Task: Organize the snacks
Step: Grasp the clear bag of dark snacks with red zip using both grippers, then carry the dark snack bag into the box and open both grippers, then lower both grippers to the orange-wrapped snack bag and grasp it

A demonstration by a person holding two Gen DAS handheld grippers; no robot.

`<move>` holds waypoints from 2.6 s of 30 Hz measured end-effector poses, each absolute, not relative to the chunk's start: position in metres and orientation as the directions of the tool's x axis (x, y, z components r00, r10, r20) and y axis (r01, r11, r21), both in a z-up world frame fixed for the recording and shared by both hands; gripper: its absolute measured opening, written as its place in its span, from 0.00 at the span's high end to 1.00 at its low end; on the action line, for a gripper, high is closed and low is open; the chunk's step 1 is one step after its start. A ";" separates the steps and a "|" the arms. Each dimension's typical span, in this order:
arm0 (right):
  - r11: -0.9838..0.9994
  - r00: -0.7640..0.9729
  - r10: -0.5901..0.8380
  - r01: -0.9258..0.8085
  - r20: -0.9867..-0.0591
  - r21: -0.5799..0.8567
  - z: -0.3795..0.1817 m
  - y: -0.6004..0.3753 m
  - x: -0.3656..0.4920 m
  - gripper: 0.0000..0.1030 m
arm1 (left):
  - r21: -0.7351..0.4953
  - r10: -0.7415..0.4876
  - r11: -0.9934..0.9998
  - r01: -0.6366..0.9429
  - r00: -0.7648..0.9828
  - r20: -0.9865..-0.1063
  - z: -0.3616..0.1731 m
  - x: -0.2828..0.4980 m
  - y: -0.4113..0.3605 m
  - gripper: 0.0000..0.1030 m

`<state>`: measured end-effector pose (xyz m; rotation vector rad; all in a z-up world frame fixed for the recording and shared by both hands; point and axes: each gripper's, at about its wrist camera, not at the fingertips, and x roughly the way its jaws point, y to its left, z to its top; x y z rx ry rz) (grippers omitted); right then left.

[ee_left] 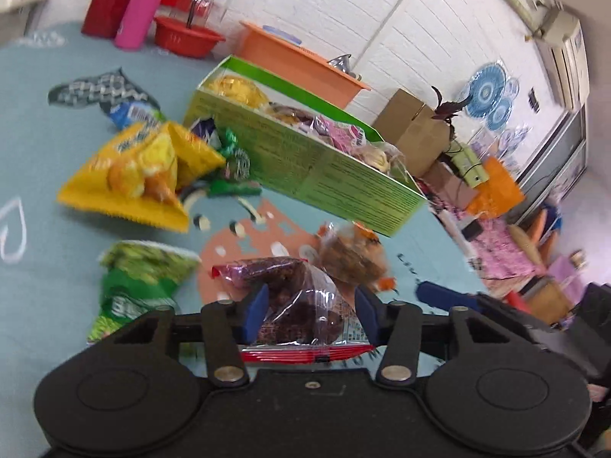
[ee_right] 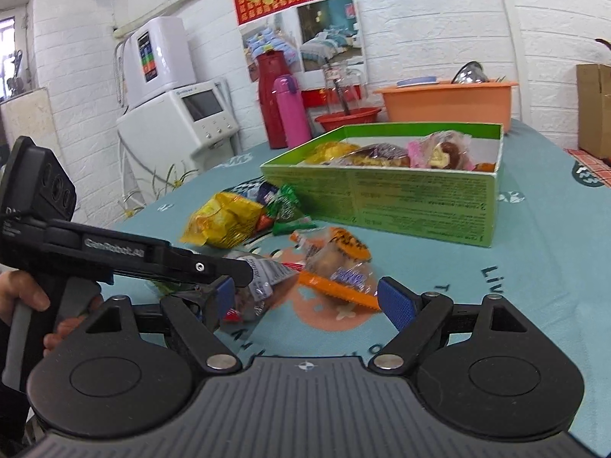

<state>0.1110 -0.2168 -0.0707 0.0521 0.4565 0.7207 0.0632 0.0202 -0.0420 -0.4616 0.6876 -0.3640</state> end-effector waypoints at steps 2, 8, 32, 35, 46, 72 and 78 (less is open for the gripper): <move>0.732 0.628 0.670 -0.649 -0.397 0.209 -0.071 -0.215 0.106 0.00 | -0.581 -0.491 0.801 0.144 0.712 -0.502 -0.045 0.057 0.029 0.09; 0.648 0.529 0.747 -0.714 -0.402 0.264 -0.073 -0.203 0.098 0.00 | -0.700 -0.535 0.711 0.068 0.698 -0.476 -0.052 0.054 0.047 0.00; 0.682 0.620 0.713 -0.722 -0.328 0.118 -0.047 -0.178 0.105 0.40 | -0.588 -0.522 0.772 0.240 0.767 -0.373 0.002 0.060 0.021 0.61; 0.685 0.641 0.713 -0.724 -0.285 0.085 -0.033 -0.179 0.114 0.40 | -0.558 -0.519 0.782 0.278 0.786 -0.336 0.018 0.073 0.017 0.61; 0.727 0.717 0.672 -0.687 -0.185 -0.023 -0.001 -0.172 0.175 0.40 | -0.540 -0.538 0.769 0.342 0.803 -0.257 0.044 0.154 0.019 0.61; 0.823 0.806 0.531 -0.564 -0.263 -0.068 -0.009 -0.166 0.246 0.00 | -0.503 -0.442 0.830 0.241 0.834 -0.330 0.039 0.215 0.030 0.00; 0.808 0.794 0.580 -0.589 -0.182 0.005 0.006 -0.191 0.189 0.00 | -0.481 -0.427 0.839 0.254 0.855 -0.293 0.061 0.154 0.023 0.00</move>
